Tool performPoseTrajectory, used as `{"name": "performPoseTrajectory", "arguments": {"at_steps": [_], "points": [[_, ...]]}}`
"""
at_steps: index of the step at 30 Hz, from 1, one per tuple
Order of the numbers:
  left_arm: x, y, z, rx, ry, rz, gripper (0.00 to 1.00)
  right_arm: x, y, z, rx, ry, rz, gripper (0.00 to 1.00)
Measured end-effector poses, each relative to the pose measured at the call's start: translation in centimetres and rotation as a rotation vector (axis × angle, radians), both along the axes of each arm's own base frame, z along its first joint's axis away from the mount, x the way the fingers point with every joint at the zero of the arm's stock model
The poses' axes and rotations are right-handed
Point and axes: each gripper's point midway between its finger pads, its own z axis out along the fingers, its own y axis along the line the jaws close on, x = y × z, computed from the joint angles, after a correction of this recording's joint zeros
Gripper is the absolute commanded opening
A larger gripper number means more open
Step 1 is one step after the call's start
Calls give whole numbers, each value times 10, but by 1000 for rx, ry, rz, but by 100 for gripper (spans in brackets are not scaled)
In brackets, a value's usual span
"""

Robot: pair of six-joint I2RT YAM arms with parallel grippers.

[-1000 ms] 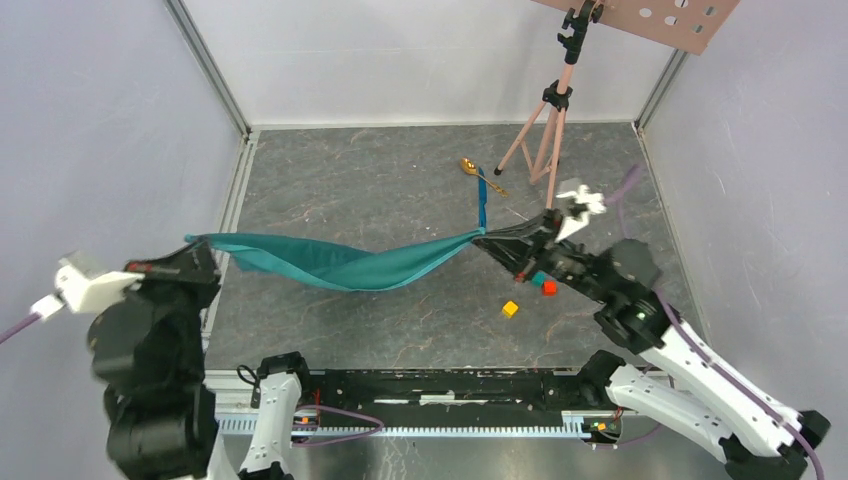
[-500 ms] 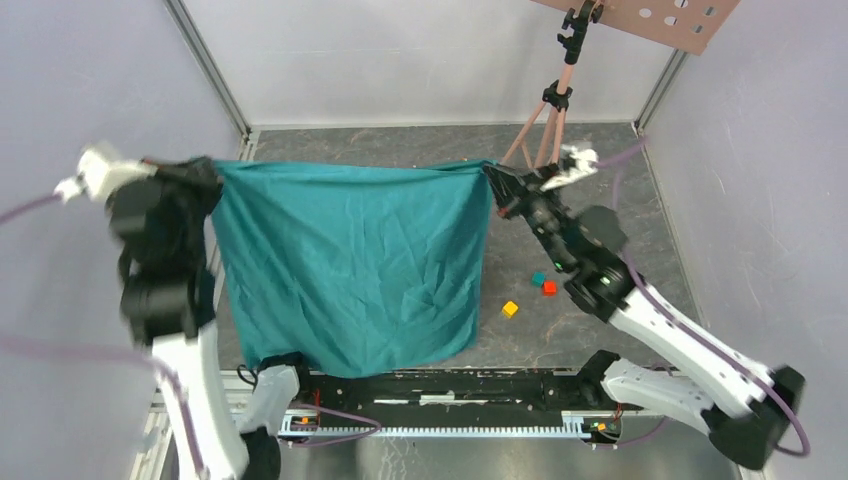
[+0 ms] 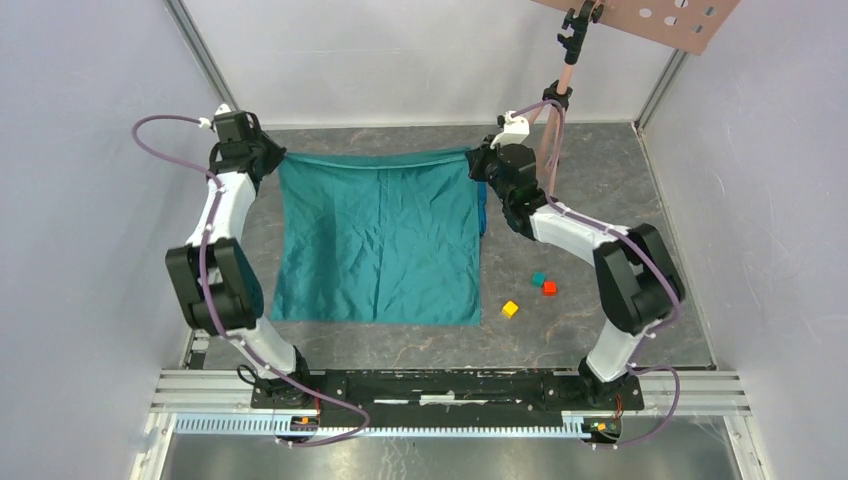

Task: Fold the napkin into a case and place the utensils inside
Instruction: Fold the rectangle-folded napkin at the center of the board.

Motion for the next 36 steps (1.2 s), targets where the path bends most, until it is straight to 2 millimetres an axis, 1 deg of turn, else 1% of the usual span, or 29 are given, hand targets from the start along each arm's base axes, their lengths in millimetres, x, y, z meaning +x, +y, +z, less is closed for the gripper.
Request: {"name": "performPoseTrajectory", "arguments": {"at_steps": [2,4,6,7,9,12,14,17,21,23,26,29,32,36], "points": [[15,-1,-28,-13,41,-27,2,13,4,-17,-3,13,19,0],[26,-1,-53,-26,80,-50,2,25,11,-32,-7,33,49,0],[31,-3,-67,-39,104,-68,2,34,19,-42,-6,47,86,0],[32,-3,-72,-38,113,-80,2,36,23,-45,-6,54,106,0],[31,-5,-74,-34,122,-98,2,38,29,-49,-8,68,145,0],[29,-3,-70,-19,138,-114,2,34,34,-50,-6,82,185,0],[25,-3,-72,-15,157,-118,2,31,35,-53,-9,99,204,0],[14,-5,-82,-29,217,-116,2,22,37,-60,-17,131,236,0],[-10,-7,-104,-50,327,-107,2,7,35,-71,-36,183,265,0],[-22,-8,-116,-57,382,-99,2,-3,33,-79,-41,209,278,0],[-41,-9,-131,-64,463,-96,2,-18,29,-95,-58,259,294,0],[-55,-7,-138,-53,525,-92,2,-30,25,-114,-83,314,306,0],[-66,-4,-144,-39,576,-85,2,-46,18,-133,-108,377,314,0],[-76,0,-152,-30,626,-79,2,-64,10,-144,-125,421,320,0]]}}
